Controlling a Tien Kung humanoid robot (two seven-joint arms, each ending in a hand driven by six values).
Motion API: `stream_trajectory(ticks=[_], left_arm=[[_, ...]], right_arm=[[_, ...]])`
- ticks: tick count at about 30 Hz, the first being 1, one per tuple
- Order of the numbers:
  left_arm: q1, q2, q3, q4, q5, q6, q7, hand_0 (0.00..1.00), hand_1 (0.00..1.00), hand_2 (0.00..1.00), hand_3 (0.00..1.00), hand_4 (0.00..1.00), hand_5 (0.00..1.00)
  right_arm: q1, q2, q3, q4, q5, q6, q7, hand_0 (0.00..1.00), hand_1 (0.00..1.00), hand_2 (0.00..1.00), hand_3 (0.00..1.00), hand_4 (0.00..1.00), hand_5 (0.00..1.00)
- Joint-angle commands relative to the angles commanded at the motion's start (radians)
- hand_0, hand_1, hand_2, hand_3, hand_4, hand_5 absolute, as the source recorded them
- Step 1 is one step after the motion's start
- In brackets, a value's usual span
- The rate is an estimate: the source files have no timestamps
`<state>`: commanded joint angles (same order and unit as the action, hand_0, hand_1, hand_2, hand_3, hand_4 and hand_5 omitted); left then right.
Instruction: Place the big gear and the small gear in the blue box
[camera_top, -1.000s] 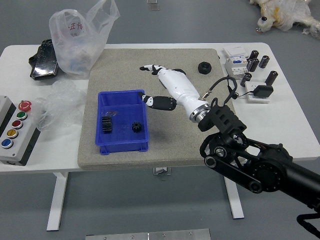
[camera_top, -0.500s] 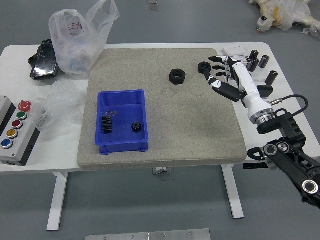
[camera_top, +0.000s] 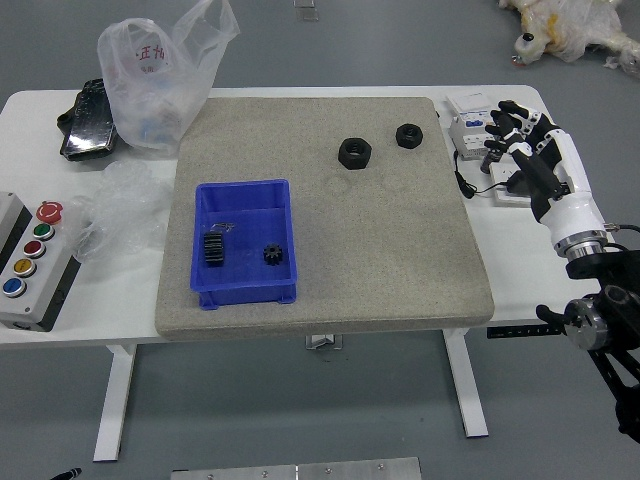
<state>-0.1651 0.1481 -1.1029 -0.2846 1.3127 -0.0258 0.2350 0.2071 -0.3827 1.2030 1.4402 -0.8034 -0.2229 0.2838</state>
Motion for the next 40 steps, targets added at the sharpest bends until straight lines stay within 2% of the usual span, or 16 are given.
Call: stream_trajectory(ticks=[2,3,24,34,40], left_arm=[[-0.001,0.000,0.005,0.000,-0.006,0.000,0.001,0.781,0.676,0.625,0.757,0.786,0.767],[-0.001,-0.001,0.006,0.000,-0.009,-0.001,0.002,0.780,0.675,0.627,0.757,0.778,0.732],[-0.001,0.001,0.004,-0.003,-0.017,-0.004,0.023,0.776,0.673,0.628,0.755,0.775,0.664],[0.023,0.004,-0.023,-0.007,0.001,0.000,0.040,0.773,0.671,0.627,0.754,0.765,0.644],[0.028,0.009,-0.023,-0.005,-0.002,0.003,0.037,0.773,0.671,0.627,0.754,0.765,0.644]], right_arm=[[-0.002,0.005,0.004,-0.004,0.035,0.008,0.007,0.655,0.681,0.695,0.687,0.721,0.418],[-0.004,0.007,0.006,-0.006,0.047,0.011,0.010,0.660,0.678,0.695,0.683,0.734,0.438],[-0.007,0.022,0.020,-0.040,0.210,0.049,0.051,0.656,0.646,0.669,0.674,0.736,0.460],[0.028,0.031,-0.016,-0.046,0.218,0.048,0.054,0.651,0.641,0.656,0.671,0.743,0.471],[0.041,0.022,-0.022,-0.046,0.216,0.044,0.052,0.651,0.641,0.656,0.671,0.743,0.471]])
